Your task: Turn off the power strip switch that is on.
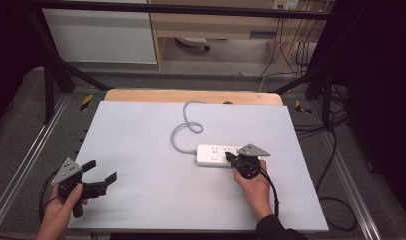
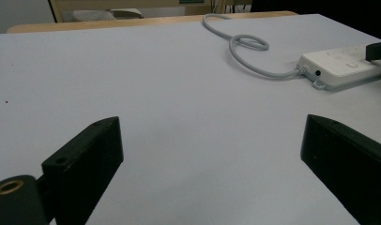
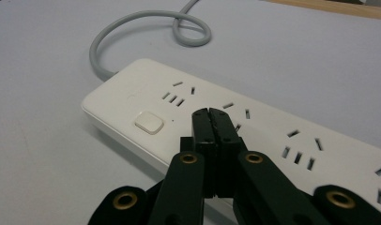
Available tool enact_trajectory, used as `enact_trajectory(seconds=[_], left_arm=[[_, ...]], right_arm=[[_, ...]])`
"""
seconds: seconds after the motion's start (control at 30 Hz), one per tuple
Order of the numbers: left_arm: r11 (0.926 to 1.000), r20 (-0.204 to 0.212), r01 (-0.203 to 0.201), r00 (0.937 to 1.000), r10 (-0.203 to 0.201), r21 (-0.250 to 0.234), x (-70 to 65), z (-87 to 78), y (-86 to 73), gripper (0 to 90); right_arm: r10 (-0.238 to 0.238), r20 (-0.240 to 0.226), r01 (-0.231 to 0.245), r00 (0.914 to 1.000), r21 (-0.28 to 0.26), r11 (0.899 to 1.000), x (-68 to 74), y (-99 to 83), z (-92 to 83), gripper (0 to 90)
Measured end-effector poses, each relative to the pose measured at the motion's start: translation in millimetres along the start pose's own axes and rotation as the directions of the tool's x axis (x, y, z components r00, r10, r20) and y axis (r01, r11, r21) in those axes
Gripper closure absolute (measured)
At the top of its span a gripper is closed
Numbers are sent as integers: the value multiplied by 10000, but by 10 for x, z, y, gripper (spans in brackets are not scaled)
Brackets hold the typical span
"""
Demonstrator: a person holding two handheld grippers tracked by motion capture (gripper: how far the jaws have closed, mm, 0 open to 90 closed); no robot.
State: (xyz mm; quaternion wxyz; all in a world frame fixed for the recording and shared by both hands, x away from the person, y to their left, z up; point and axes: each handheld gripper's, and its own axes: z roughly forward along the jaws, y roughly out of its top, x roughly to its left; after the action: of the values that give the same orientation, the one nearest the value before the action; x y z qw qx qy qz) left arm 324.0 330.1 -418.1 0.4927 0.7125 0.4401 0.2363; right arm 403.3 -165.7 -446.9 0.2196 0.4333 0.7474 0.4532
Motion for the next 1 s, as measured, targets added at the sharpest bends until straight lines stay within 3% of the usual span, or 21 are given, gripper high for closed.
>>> enact_trajectory(seconds=[1.0], left_arm=[[10000,-4,14,10000,-14,-23,0,-3,-1,60]], right_arm=[[175,-81,-178,9998,-340,9993,-23,25,-44,900]])
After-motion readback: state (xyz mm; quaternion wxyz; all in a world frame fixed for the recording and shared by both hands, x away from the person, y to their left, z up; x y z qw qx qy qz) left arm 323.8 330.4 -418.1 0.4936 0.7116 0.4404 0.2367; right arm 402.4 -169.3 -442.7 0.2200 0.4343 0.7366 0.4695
